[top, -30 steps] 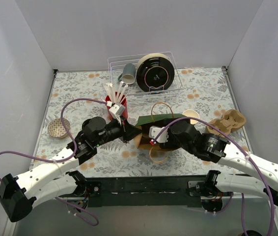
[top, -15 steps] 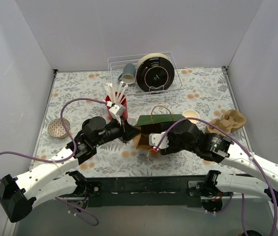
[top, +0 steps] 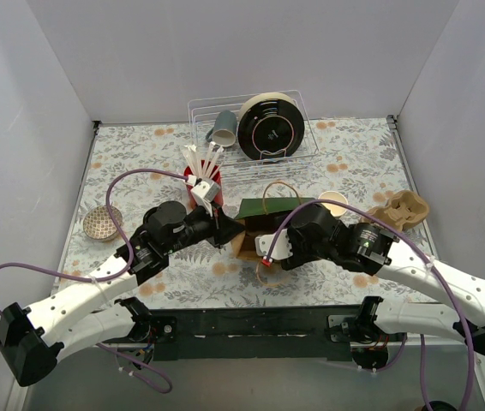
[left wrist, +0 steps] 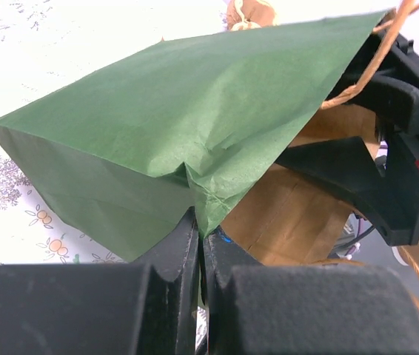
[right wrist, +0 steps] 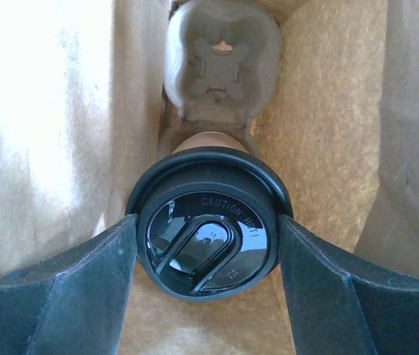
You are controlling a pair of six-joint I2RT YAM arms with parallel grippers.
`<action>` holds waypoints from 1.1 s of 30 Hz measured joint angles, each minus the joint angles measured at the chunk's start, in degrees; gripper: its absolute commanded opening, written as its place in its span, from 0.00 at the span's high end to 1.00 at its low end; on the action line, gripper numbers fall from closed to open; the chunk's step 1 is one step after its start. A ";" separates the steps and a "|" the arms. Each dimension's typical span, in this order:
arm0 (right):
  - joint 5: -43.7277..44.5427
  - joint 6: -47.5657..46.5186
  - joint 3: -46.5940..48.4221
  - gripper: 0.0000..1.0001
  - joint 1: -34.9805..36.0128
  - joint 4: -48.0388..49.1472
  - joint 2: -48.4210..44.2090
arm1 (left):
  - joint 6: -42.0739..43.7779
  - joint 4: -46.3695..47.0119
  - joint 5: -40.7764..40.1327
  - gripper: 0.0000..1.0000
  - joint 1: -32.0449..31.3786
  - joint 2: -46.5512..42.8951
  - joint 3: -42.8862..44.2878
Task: Pack the takeout coffee
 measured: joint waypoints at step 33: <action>2.08 -4.87 1.53 0.89 0.79 4.66 8.20 | -2.08 -5.35 0.39 1.00 0.00 0.70 3.06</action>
